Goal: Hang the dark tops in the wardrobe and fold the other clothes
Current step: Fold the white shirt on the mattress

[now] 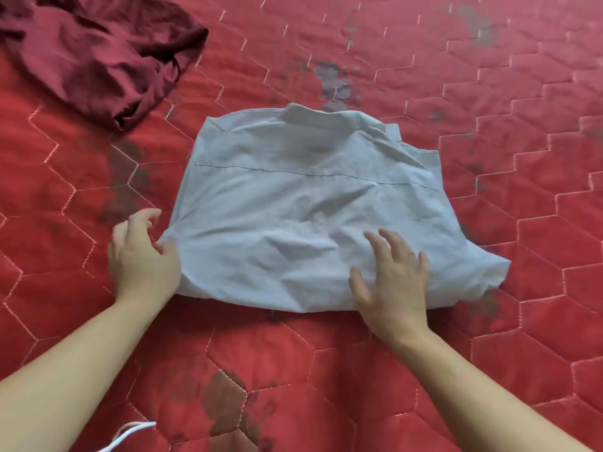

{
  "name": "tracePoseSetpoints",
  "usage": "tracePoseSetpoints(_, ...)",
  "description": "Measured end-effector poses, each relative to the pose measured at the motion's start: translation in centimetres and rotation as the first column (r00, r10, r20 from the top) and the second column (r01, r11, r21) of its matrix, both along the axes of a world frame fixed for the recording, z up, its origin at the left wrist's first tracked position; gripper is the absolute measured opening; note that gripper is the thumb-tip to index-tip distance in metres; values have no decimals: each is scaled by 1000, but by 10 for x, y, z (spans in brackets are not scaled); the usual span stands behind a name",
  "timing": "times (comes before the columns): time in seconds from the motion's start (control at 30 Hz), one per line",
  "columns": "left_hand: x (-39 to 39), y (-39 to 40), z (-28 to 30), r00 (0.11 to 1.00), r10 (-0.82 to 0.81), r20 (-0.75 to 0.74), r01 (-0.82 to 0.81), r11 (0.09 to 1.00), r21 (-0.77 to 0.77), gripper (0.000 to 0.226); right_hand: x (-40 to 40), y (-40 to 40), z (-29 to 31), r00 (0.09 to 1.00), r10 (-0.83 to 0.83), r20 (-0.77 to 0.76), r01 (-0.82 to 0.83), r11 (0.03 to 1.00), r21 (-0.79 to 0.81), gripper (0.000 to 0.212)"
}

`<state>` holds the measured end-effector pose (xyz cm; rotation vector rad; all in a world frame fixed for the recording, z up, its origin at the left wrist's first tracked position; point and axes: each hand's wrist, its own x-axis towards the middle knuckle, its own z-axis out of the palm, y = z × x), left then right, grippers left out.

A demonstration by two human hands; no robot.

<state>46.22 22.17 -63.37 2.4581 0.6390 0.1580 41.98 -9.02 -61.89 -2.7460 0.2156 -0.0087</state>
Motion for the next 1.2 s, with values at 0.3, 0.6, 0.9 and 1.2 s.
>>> tracePoseSetpoints(0.3, -34, -226, 22, 595, -794, -120, 801, 599, 5, 56, -26, -92, 6, 874, -450, -184, 484, 842, 237, 71)
tracePoseSetpoints(0.6, -59, -285, 6, 581, -806, -112, 777, 591, -220, 69, -4, -96, 15, 893, -439, -94, 422, 749, 511, 23)
tracePoseSetpoints(0.9, -59, -260, 3, 483, -826, -291, 863, 505, -4, 66, 0, -110, -10, 773, -466, -431, 633, 606, 481, 25)
tracePoseSetpoints(1.2, -63, -272, -4, 499, -794, -346, 757, 594, -273, 66, -31, -94, -6, 682, -497, -537, 731, 420, 539, 37)
